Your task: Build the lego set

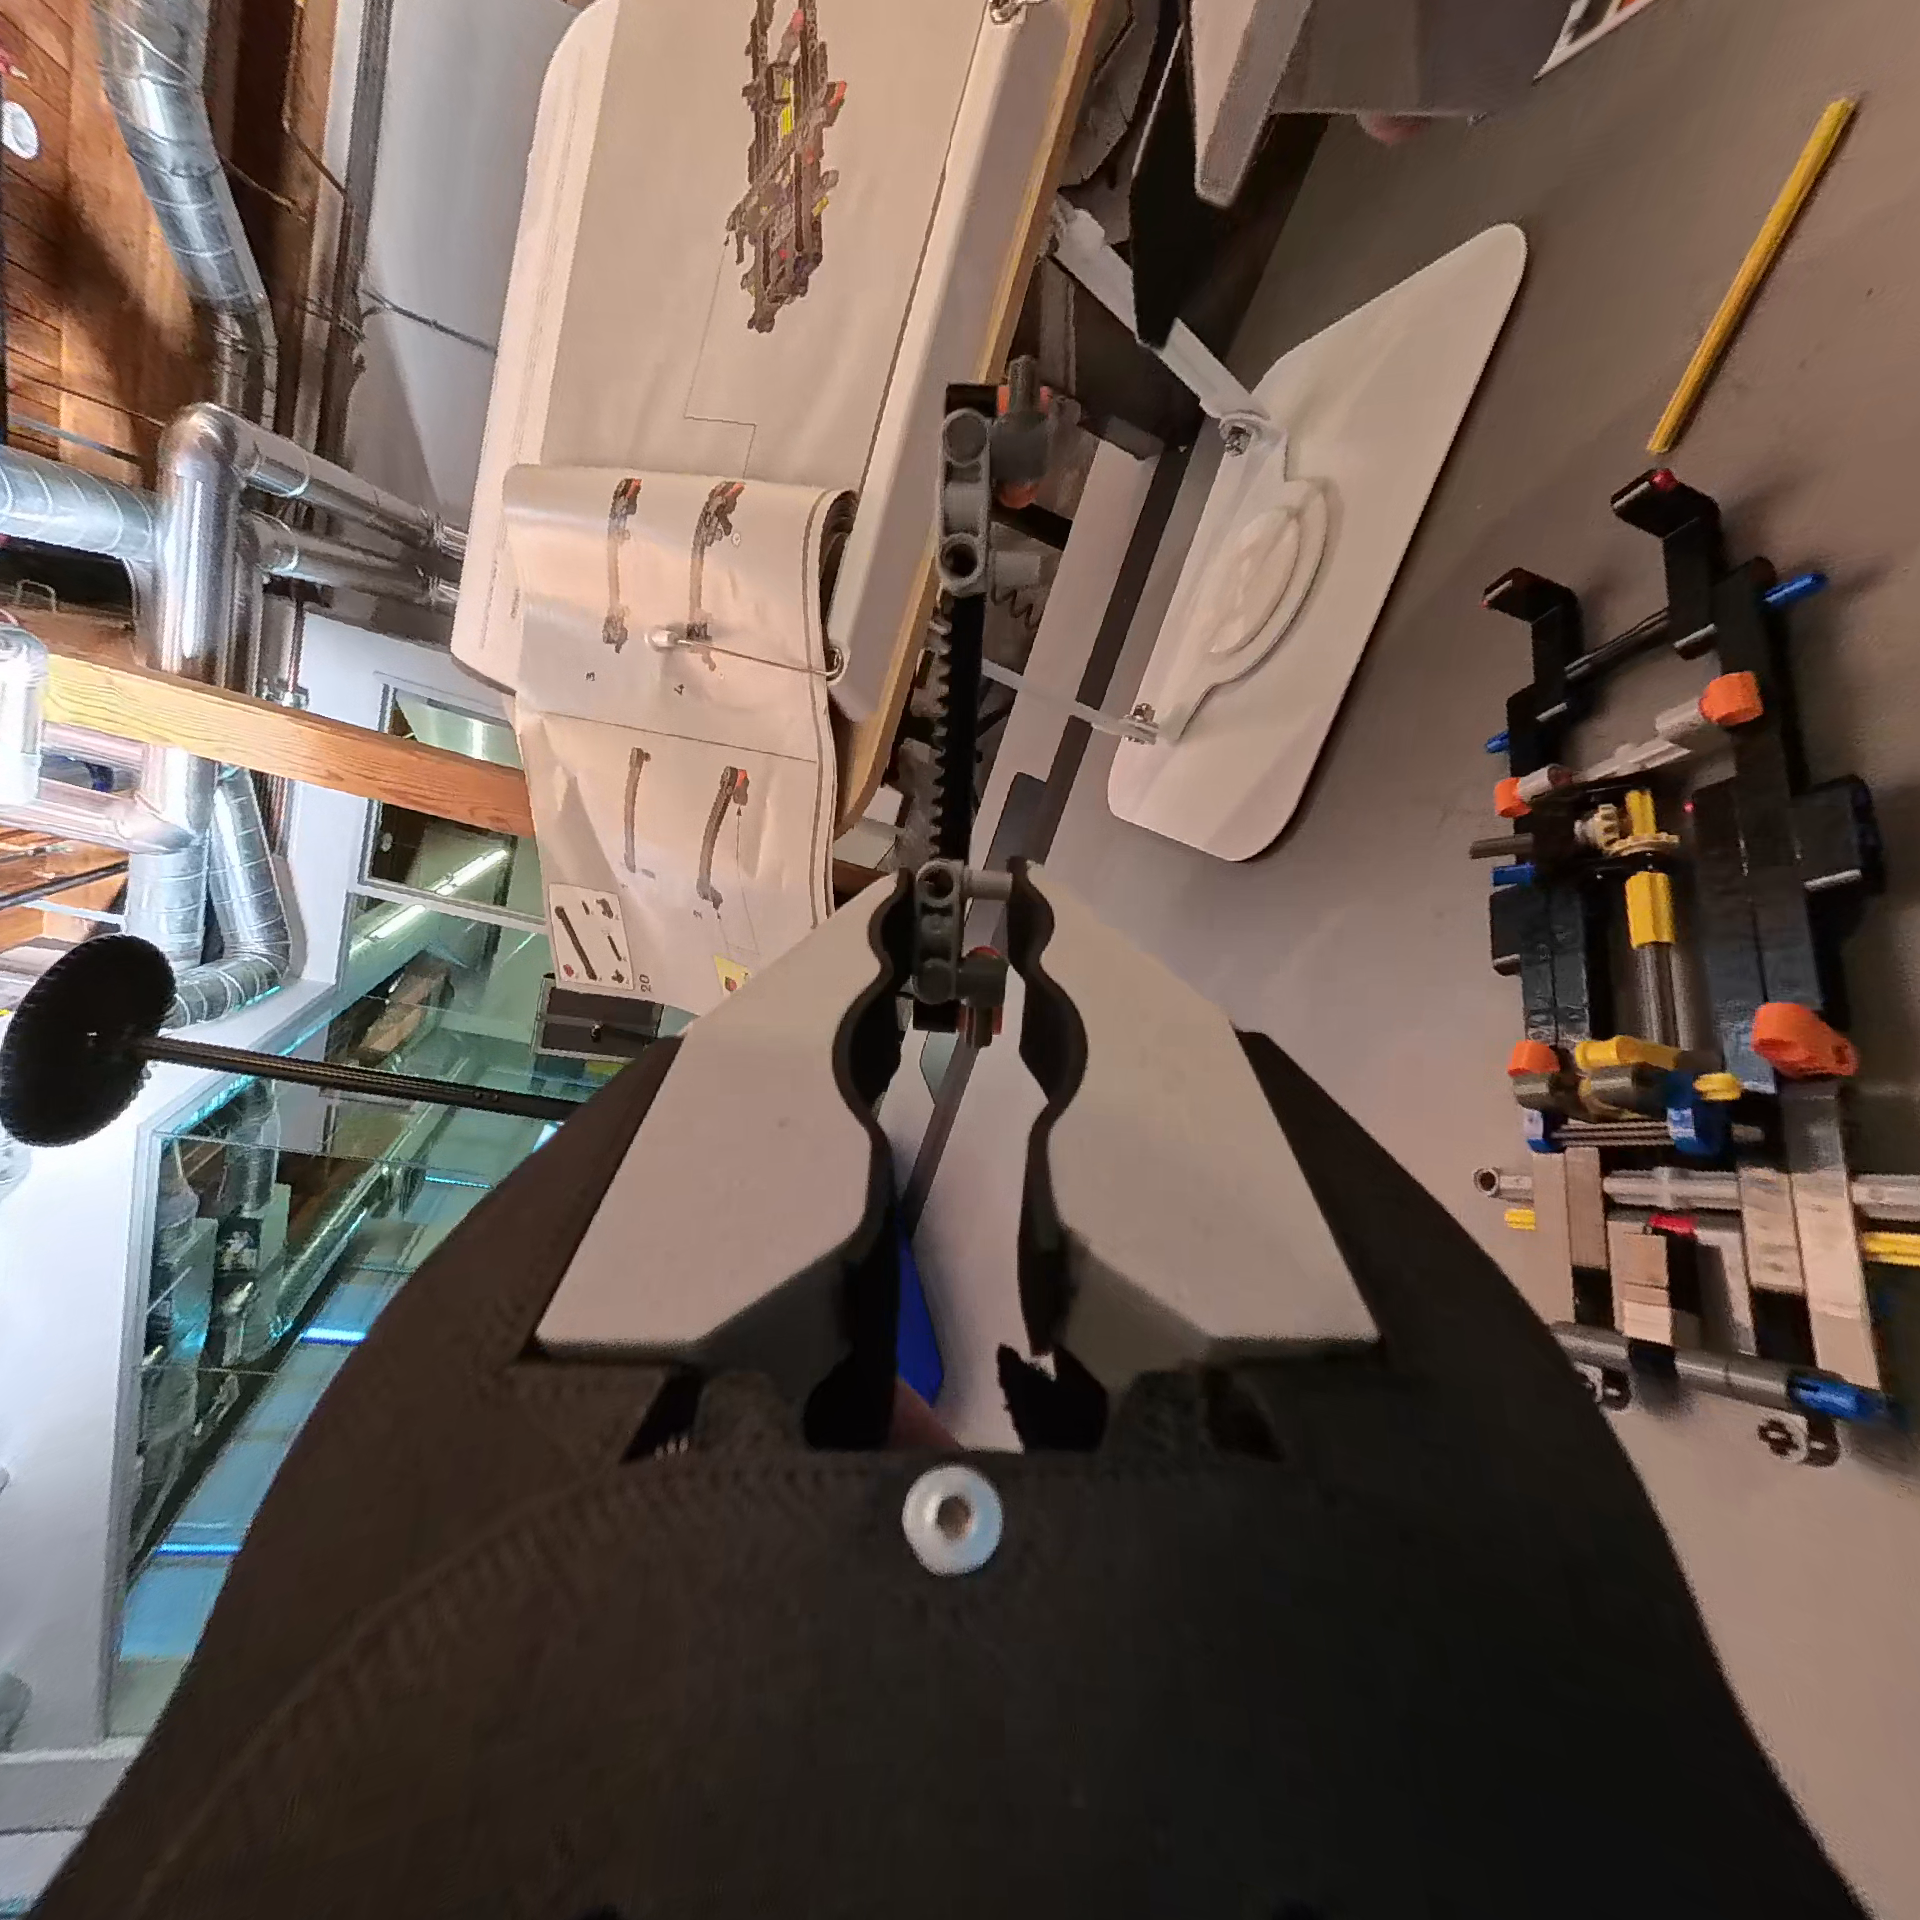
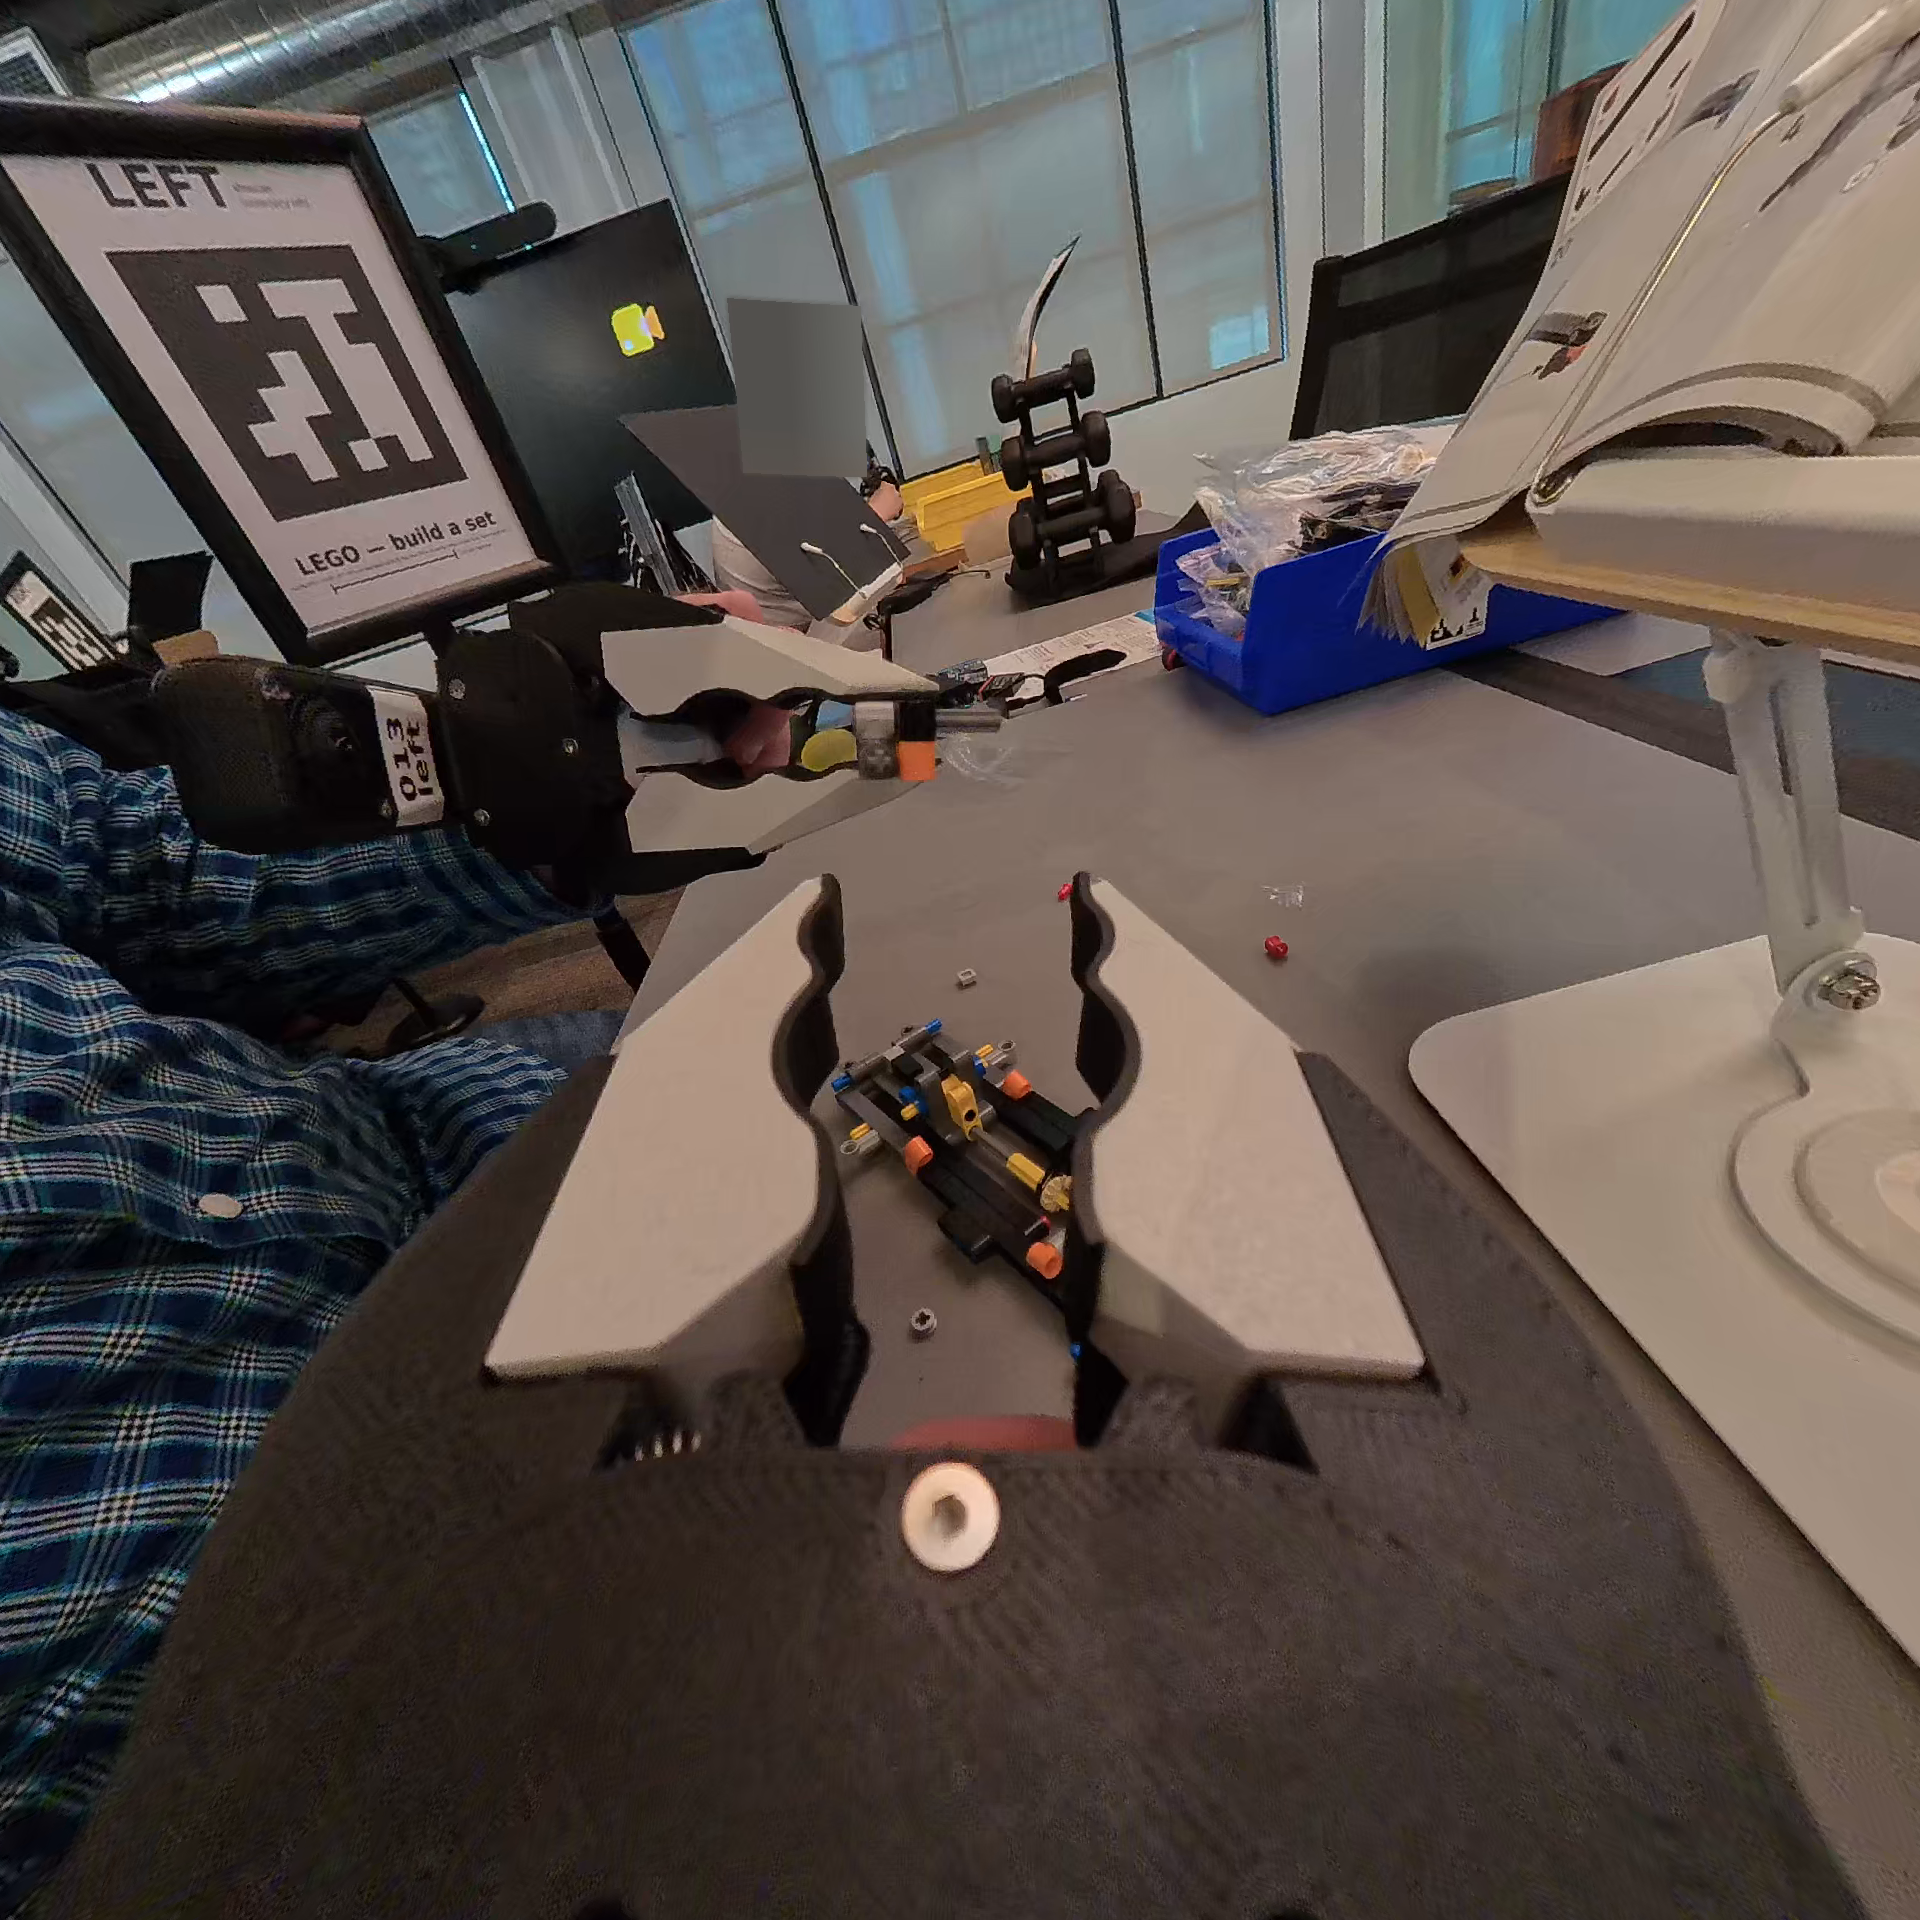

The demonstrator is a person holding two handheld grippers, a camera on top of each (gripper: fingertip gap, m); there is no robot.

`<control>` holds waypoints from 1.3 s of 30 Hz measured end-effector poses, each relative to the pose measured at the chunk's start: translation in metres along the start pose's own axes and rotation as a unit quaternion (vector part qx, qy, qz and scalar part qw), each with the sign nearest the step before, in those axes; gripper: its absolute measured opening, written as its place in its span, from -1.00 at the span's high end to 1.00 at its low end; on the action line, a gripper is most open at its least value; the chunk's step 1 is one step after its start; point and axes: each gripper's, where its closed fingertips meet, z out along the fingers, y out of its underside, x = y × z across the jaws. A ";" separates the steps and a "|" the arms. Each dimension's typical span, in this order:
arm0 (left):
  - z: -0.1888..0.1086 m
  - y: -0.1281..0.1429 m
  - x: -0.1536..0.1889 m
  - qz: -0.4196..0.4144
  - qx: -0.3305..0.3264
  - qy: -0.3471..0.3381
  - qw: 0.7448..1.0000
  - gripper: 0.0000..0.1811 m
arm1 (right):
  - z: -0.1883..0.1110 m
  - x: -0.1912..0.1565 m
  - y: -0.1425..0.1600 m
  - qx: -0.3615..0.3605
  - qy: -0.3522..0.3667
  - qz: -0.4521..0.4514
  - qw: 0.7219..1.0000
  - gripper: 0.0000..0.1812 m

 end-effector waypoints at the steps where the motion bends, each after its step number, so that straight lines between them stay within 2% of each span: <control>1: 0.000 0.000 0.000 0.001 0.002 0.001 1.000 0.84 | 0.000 0.000 0.000 0.000 0.000 0.000 1.000 0.54; 15: 0.000 -0.001 0.006 0.007 0.026 0.022 0.999 0.84 | -0.004 -0.004 -0.005 0.010 -0.012 -0.007 1.000 0.54; 25: -0.004 0.010 0.010 0.013 0.017 0.028 0.999 0.84 | -0.005 -0.001 -0.006 0.013 -0.009 0.000 1.000 0.54; 39: -0.003 0.011 0.015 0.020 0.018 0.034 0.999 0.84 | -0.004 -0.002 -0.003 0.009 -0.014 0.004 1.000 0.54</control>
